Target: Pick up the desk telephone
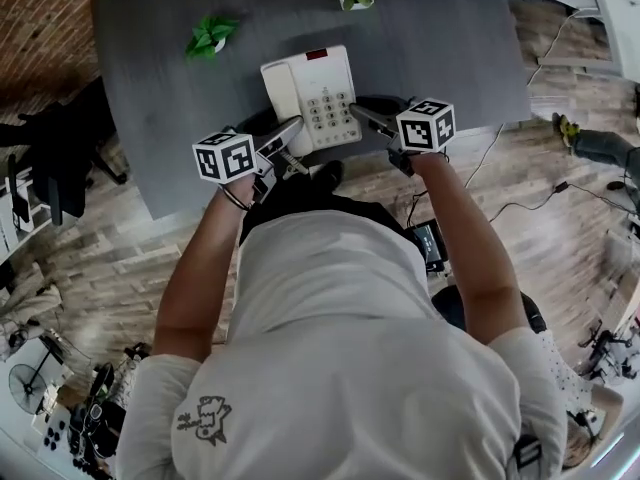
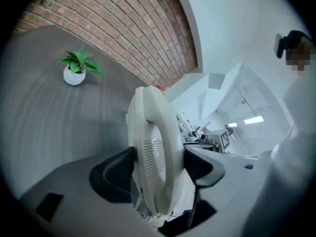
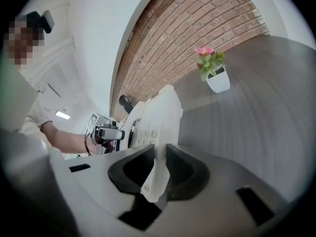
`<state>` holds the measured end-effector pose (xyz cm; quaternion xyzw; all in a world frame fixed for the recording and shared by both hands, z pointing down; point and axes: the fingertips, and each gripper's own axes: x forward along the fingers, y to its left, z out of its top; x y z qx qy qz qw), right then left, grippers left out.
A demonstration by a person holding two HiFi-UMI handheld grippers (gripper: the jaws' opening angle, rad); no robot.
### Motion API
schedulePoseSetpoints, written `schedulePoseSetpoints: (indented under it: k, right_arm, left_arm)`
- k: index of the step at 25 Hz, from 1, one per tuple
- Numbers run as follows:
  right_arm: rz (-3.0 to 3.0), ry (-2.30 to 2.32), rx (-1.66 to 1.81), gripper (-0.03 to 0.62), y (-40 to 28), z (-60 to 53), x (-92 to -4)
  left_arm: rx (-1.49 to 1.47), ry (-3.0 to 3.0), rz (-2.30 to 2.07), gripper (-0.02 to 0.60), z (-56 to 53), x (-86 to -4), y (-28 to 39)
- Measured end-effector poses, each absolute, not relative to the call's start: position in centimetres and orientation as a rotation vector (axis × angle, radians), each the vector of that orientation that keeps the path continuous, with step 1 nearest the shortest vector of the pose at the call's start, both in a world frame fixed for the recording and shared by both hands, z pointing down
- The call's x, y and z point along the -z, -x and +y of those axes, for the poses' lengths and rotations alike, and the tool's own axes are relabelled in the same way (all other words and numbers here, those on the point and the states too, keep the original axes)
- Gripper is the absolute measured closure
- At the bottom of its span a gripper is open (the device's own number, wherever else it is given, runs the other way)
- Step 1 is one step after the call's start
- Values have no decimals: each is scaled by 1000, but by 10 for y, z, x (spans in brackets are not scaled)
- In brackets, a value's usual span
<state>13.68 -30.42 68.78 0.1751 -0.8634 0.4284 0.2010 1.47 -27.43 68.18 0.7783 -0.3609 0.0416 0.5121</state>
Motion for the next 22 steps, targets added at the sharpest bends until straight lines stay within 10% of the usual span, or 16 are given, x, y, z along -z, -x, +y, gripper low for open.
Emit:
schedulePoseSetpoints:
  k: [22]
  right_arm:
    - [-2598, -727, -1113, 519, -206, -242, -591]
  left_arm:
    - [-283, -2116, -832, 250, -230, -575, -80]
